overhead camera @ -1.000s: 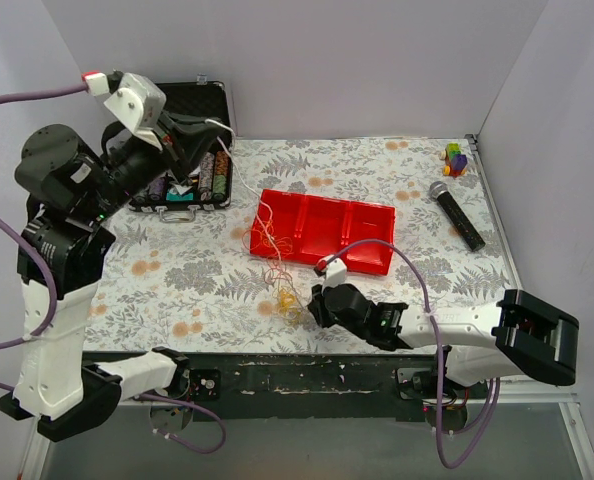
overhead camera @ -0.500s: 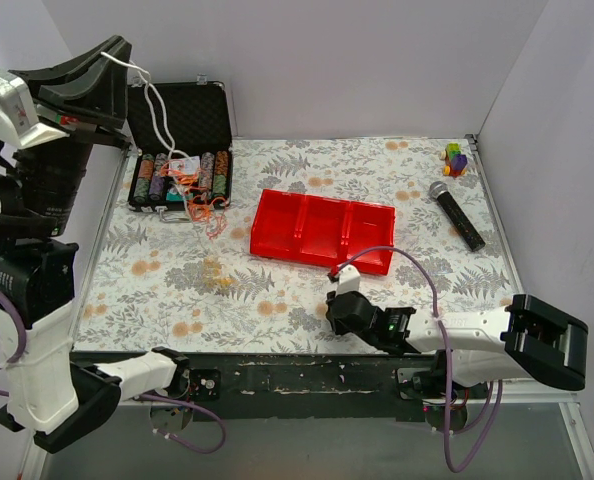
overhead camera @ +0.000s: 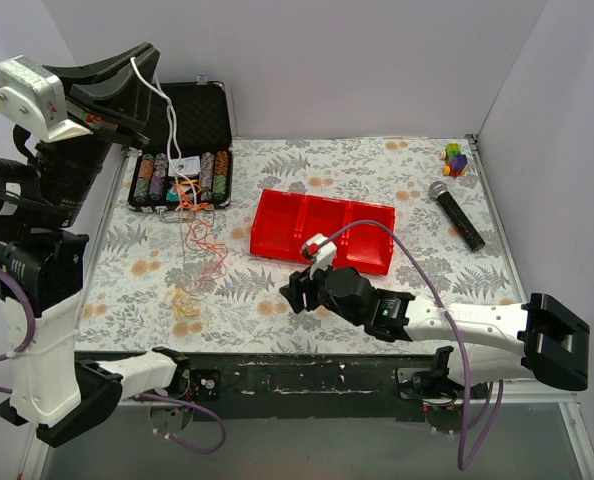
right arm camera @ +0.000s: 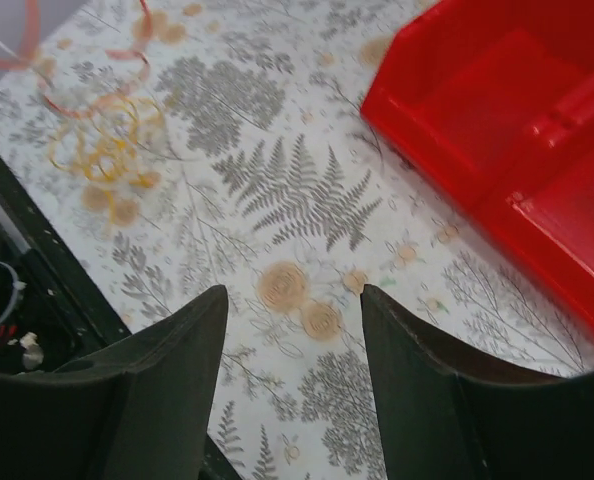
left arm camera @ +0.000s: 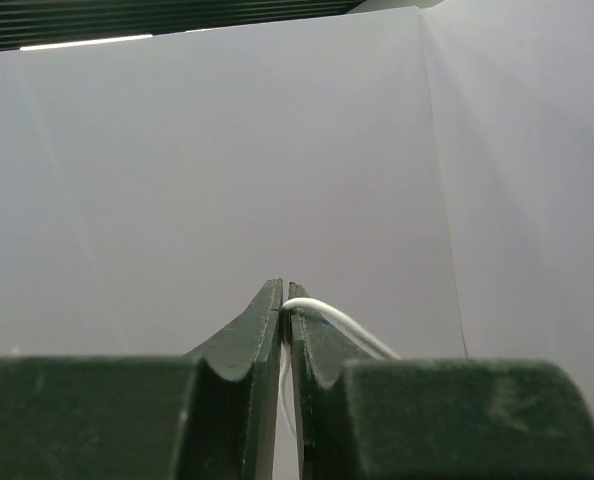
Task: Untangle the cables
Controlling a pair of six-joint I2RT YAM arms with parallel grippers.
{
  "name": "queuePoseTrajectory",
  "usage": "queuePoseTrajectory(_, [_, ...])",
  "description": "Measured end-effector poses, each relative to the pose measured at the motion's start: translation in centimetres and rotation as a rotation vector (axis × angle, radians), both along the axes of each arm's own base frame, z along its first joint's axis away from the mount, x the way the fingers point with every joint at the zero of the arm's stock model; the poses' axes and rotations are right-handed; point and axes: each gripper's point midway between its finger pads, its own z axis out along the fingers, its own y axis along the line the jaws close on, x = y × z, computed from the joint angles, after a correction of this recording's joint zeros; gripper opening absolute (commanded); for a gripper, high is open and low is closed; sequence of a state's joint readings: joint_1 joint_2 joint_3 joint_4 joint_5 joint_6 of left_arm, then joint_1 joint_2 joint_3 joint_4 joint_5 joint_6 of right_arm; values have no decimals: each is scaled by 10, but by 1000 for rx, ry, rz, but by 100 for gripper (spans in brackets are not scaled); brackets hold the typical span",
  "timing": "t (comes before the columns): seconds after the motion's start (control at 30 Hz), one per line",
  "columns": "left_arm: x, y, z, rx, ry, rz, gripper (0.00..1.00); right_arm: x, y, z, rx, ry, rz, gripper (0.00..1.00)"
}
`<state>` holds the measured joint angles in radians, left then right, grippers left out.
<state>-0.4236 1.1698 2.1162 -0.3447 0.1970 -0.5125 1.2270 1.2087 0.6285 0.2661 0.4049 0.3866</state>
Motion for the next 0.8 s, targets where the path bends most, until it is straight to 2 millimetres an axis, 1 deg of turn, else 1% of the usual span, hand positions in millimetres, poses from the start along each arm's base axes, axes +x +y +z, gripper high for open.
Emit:
queuePoseTrajectory(0.07, [0,-5,-2,12,1,-20,9,-1,16,23,45,-42,40,66])
queuePoseTrajectory(0.13, [-1,-9,-3,24,1,-45,10,-4,24,35,65,-73,71,68])
queuePoseTrajectory(0.23, [-4,-20,-11,51,13,-104,11,-9,29,43,72,-102,108,71])
queuePoseTrajectory(0.3, [-5,-28,-23,72,37,-150,12,-12,28,51,82,-123,134,75])
queuePoseTrajectory(0.33, [-6,-32,-30,84,53,-175,12,-13,27,58,94,-139,143,76])
queuePoseTrajectory(0.4, [-6,-42,-47,104,95,-229,12,-15,26,83,134,-183,162,77])
queuePoseTrajectory(0.5, [-4,-53,-70,125,163,-294,12,-15,27,132,212,-259,172,77])
queuePoseTrajectory(0.57, [-2,-59,-79,133,194,-321,12,-15,29,163,259,-305,178,77])
queuePoseTrajectory(0.63, [1,-63,-87,139,222,-343,12,-17,29,185,296,-342,192,77])
queuePoseTrajectory(0.7, [3,-67,-91,141,241,-359,12,-19,30,195,314,-362,208,77])
queuePoseTrajectory(0.8, [3,-70,-93,141,254,-378,12,-22,33,194,306,-371,240,77])
